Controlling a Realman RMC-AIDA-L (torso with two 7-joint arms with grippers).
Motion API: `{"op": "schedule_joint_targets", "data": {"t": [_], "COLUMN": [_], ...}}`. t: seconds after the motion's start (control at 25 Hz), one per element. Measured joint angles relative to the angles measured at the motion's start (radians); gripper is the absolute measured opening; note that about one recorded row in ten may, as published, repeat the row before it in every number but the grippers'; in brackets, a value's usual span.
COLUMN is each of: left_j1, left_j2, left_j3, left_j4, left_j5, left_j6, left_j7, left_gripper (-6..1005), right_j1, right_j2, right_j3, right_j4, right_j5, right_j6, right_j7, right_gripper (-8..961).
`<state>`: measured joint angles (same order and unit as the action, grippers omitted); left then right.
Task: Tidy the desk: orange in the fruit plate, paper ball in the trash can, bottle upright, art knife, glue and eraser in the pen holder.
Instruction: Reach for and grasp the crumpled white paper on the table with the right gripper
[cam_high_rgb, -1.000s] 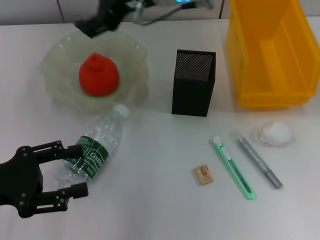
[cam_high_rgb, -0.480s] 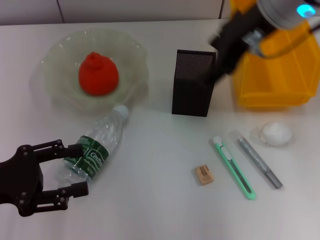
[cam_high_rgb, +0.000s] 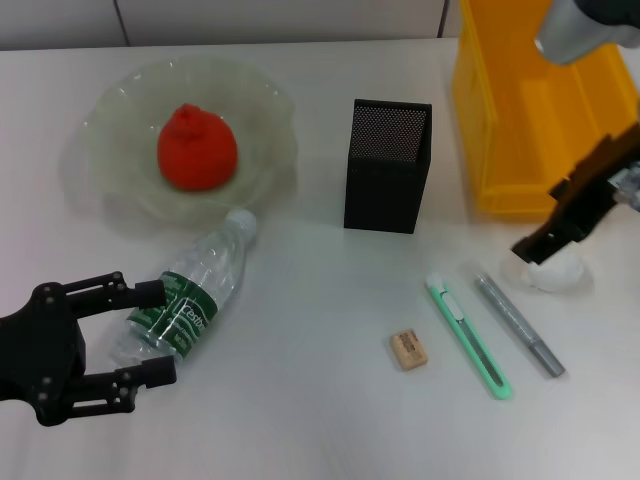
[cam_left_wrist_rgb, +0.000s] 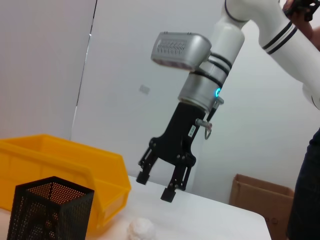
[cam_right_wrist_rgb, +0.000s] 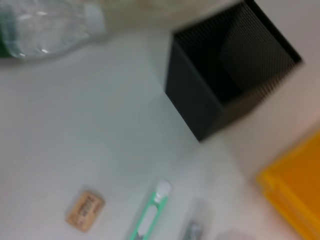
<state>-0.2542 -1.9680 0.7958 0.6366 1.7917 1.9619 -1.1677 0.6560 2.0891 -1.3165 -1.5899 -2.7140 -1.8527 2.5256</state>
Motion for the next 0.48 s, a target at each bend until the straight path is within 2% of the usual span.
{"op": "schedule_joint_targets", "data": {"t": [0.16,0.32,0.48], "left_j1": [0.001,0.002,0.001], "left_j2": [0.000,-0.002,-0.004], "left_j3": [0.000,0.007,0.006], "left_j4": [0.000,-0.001,-0.002], "left_j5": [0.000,0.001,0.002], "left_j6": [0.000,0.000,0.003], "left_j7": [0.002,0.003,0.004], "left_gripper": [751,751,750], "right_j1": [-0.034,-0.049,-0.051], "right_j2": [0.000,-0.001,-0.002], "right_j3": [0.048,0.054,0.048], "right_j4": [0.050,0.115,0.171], "right_j5": [-0.028,-0.051,-0.071], "right_j6": [0.036,0.089,0.149], "right_j7": [0.000,-0.005,-0.004], "right_gripper": [842,842,769]}}
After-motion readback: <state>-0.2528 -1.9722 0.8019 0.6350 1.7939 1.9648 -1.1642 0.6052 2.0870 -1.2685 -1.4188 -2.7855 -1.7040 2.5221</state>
